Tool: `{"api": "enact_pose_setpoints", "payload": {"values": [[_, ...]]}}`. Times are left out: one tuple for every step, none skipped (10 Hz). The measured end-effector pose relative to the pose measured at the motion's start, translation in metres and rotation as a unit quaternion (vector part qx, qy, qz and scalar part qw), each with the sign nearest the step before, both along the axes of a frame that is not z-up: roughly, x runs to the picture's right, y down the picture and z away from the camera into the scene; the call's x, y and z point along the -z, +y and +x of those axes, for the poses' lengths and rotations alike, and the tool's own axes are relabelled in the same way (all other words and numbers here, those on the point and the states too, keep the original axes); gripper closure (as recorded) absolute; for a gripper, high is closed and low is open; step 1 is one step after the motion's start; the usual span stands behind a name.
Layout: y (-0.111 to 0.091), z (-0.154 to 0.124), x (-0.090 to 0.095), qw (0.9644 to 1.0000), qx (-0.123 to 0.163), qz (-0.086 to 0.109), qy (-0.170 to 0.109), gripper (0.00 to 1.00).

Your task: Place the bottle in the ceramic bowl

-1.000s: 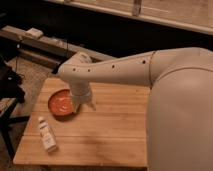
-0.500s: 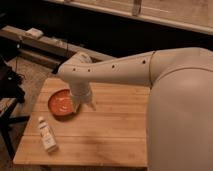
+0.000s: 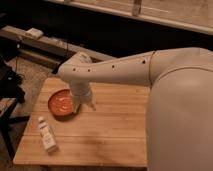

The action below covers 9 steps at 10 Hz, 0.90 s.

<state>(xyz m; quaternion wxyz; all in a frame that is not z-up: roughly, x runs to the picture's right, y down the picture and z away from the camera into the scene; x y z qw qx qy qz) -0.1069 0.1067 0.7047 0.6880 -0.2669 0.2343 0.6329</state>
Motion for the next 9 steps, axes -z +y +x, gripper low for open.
{"api": "enact_pose_setpoints", "payload": {"values": [[0.006,-0.014,0.0,0.9999,0.011,-0.002,-0.012,0.35],[0.014,-0.029,0.001,0.9994,0.025,-0.004,-0.023,0.35],[0.025,-0.047,0.002,0.9987,0.037,-0.007,-0.034,0.35],[0.042,-0.071,0.004,0.9972,0.056,-0.011,-0.049,0.35],[0.056,-0.09,0.006,0.9953,0.072,-0.012,-0.064,0.35],[0.066,-0.104,0.006,0.9937,0.081,-0.015,-0.076,0.35],[0.079,-0.119,0.006,0.9913,0.093,-0.019,-0.09,0.35],[0.092,-0.134,0.001,0.9881,0.108,-0.024,-0.107,0.35],[0.103,-0.146,-0.003,0.985,0.121,-0.028,-0.119,0.35]]}}
